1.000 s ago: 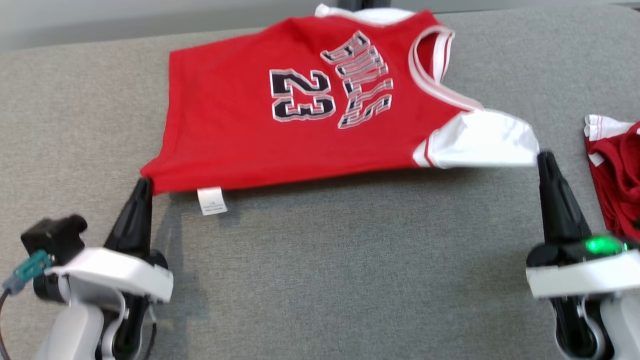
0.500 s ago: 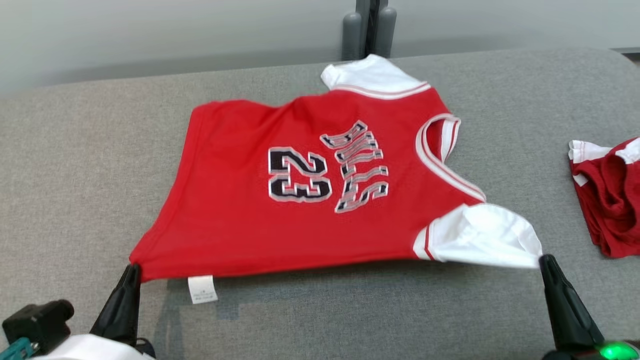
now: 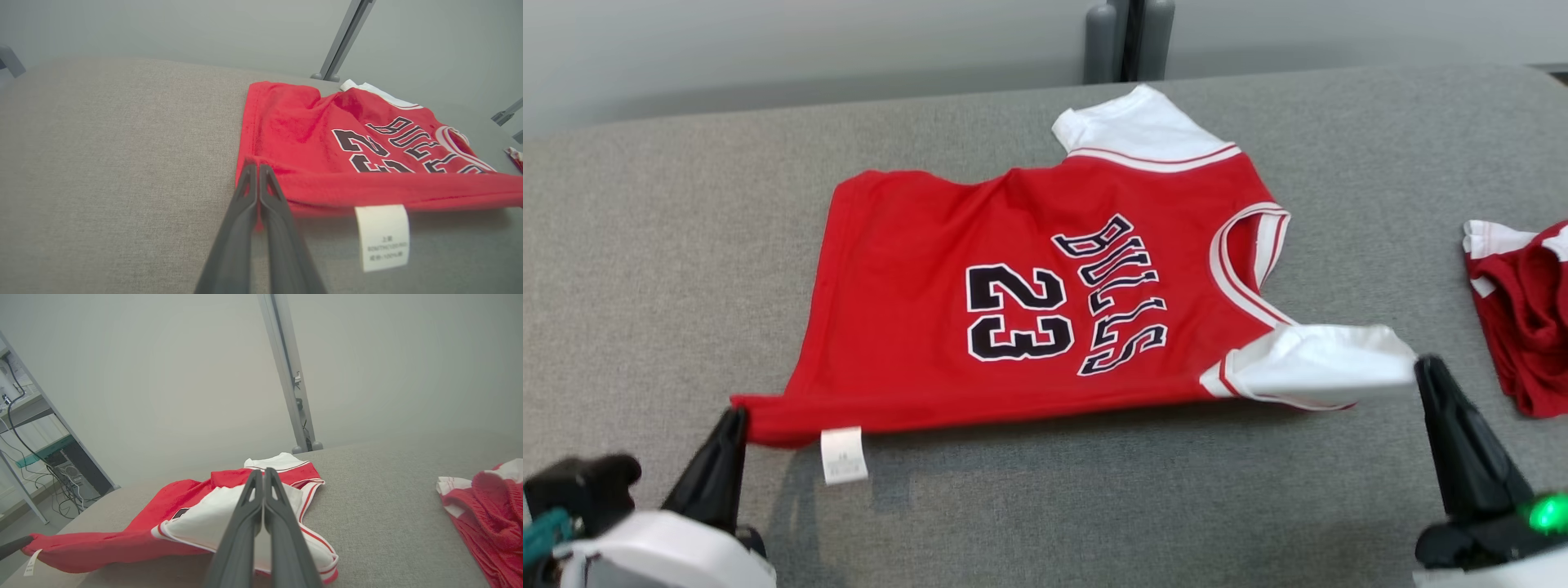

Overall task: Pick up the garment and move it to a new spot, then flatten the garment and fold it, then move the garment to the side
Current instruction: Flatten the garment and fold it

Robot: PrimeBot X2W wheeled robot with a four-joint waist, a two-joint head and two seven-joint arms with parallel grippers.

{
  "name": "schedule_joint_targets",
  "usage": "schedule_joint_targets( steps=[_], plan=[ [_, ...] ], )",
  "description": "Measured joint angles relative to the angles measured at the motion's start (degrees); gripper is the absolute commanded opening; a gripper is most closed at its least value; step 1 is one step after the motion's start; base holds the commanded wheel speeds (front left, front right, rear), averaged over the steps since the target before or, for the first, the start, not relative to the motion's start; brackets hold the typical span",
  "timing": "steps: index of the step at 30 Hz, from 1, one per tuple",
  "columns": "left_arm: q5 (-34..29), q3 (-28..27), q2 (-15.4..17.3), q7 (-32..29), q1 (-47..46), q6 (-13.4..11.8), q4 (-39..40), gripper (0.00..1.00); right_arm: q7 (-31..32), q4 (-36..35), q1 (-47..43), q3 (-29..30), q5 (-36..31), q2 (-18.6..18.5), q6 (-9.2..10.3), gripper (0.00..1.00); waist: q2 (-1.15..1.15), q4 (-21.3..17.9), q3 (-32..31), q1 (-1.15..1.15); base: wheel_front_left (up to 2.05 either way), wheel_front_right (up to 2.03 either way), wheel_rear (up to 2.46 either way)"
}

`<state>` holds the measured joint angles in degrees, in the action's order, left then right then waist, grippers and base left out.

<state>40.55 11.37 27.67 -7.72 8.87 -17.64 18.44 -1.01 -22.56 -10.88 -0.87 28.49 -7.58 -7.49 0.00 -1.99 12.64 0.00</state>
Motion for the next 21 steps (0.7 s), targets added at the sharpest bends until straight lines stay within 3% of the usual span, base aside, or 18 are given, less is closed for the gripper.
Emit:
schedule_joint_targets(
  steps=[6, 14, 21],
  plan=[
    [-0.36, 1.66, 0.44, -1.48, -8.67, 2.76, -4.68, 0.0, 0.52, 3.99, 10.59, -2.87, -0.67, -5.13, 0.0, 0.0, 0.0, 0.73, 3.65, 0.0, 0.0, 0.0, 0.0],
    [-0.37, 4.39, -0.82, -1.85, -18.06, 6.88, -13.51, 0.0, -1.67, 15.97, 21.6, -9.48, -0.23, -10.71, -0.01, 0.0, 0.0, 1.46, 9.17, 0.0, 0.0, 0.0, 0.0],
    [-0.37, 5.82, -2.64, -0.21, -22.34, 9.29, -21.03, 0.0, -3.79, 25.16, 25.87, -14.3, 2.19, -11.4, 0.0, 0.0, 0.0, 1.63, 11.86, 0.0, 0.0, 0.0, 0.0]
  ],
)
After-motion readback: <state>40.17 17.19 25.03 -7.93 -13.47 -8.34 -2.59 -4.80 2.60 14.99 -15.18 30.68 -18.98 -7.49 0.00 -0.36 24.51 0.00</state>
